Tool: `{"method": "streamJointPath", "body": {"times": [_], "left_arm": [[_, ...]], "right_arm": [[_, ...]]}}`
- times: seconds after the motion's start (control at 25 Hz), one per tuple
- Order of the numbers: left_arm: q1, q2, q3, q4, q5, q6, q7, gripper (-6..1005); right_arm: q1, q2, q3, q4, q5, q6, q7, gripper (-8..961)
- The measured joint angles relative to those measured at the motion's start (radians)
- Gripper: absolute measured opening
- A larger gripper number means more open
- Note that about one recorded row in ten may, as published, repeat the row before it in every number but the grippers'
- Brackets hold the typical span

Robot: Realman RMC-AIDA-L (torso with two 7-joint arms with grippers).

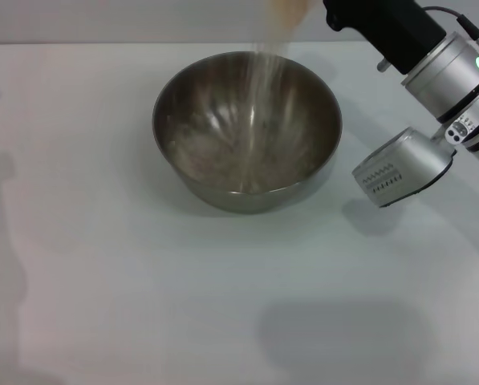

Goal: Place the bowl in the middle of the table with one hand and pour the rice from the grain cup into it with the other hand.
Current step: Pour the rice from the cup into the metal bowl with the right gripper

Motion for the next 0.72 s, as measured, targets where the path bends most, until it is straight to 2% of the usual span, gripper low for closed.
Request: {"method": "streamJointPath", "body": {"times": [0.48, 0.72], "left_arm": [[-0.006, 0.000, 0.000, 0.005, 0.001, 0.000, 0.000, 517], [-0.006, 0.000, 0.000, 0.000, 0.001, 0.000, 0.000, 517]], "right_arm": [[-0.007, 0.000, 0.000, 0.033, -0.011, 0.063, -0.038, 11], [-0.023, 0.001, -0.001, 0.056, -0.065, 0.104, -0.037, 11]]}}
